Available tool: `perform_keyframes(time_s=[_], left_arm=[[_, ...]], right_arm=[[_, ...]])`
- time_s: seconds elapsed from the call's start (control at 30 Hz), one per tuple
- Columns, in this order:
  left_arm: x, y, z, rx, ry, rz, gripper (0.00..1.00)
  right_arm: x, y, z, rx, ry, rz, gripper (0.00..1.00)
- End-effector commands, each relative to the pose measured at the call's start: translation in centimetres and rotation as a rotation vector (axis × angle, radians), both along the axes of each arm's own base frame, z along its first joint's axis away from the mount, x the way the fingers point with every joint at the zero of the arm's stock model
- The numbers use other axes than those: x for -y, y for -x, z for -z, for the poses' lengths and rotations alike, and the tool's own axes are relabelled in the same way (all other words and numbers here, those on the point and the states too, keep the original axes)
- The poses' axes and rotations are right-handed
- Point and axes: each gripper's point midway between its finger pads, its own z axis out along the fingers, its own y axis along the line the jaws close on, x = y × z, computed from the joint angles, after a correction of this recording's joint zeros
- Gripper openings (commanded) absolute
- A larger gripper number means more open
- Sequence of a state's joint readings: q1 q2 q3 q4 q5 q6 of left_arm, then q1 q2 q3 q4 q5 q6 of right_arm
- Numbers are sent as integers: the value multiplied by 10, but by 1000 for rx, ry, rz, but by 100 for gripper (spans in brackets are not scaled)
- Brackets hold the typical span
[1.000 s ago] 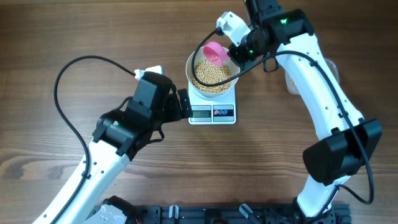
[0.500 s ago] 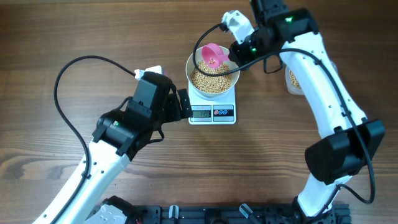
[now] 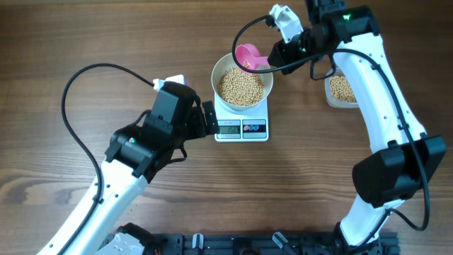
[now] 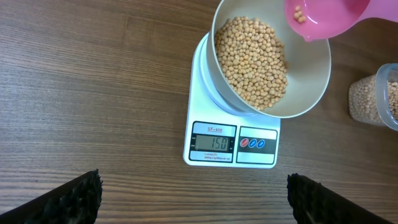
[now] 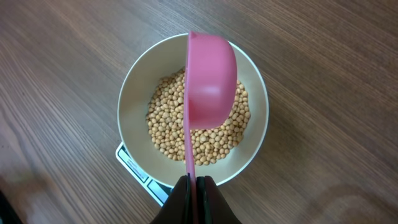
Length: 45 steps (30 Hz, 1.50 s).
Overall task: Scoop item into bowl and weigh 150g on scale
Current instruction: 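Lift the pink scoop out of the bowl and carry it right to the tub, then lower the pink scoop into the clear tub and open the right gripper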
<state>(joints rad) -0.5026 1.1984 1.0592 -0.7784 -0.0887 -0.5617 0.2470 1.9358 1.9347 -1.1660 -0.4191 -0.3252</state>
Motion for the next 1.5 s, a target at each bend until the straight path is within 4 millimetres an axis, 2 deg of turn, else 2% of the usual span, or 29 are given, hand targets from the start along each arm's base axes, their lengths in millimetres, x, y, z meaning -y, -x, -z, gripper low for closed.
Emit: perform_keyframes(time_s=[0.0, 0.37, 0.47, 0.57, 0.67, 0.83, 0.97, 1.03, 1.07, 1.1, 1.13, 1.2, 1.27, 1.37, 1.47], left_arm=[[-3, -1, -3, 15, -7, -4, 100], [-3, -1, -3, 14, -7, -4, 100], [-3, -1, -3, 15, -7, -4, 100], [-3, -1, -3, 15, -7, -4, 100], [-3, -1, -3, 15, -7, -4, 100], [-3, -1, -3, 15, -7, -4, 100], [-3, -1, -3, 15, -7, -4, 100], [-3, -1, -3, 15, -7, -4, 100], [-3, -1, -3, 15, -7, -4, 100], [-3, -1, -3, 15, -7, -4, 100], [-3, -1, -3, 15, -7, -4, 100], [-3, -1, -3, 15, -7, -4, 100], [-3, -1, -3, 15, -7, -4, 100], [-3, -1, -3, 15, -7, -4, 100], [-3, -1, -3, 15, -7, -4, 100]], right_arm=[[-4, 0, -17, 33, -35, -7, 4], [-5, 1, -18, 31, -38, -6, 4], [-10, 0, -24, -19, -122, 60, 4], [0, -10, -36, -49, -225, 145, 4], [28, -15, -52, -90, -370, 195, 4], [96, -15, -45, -180, -388, 389, 4], [163, -4, -38, -265, -406, 591, 4], [189, 0, -36, -298, -420, 690, 4], [208, 3, -33, -316, -419, 763, 4], [238, 11, -25, -352, -390, 891, 4], [250, 16, -21, -369, -367, 947, 4], [270, 28, -12, -392, -300, 1019, 5], [282, 35, -4, -400, -223, 1055, 4], [281, 33, 1, -405, -211, 1071, 4], [288, 37, 19, -449, -156, 1174, 4]])
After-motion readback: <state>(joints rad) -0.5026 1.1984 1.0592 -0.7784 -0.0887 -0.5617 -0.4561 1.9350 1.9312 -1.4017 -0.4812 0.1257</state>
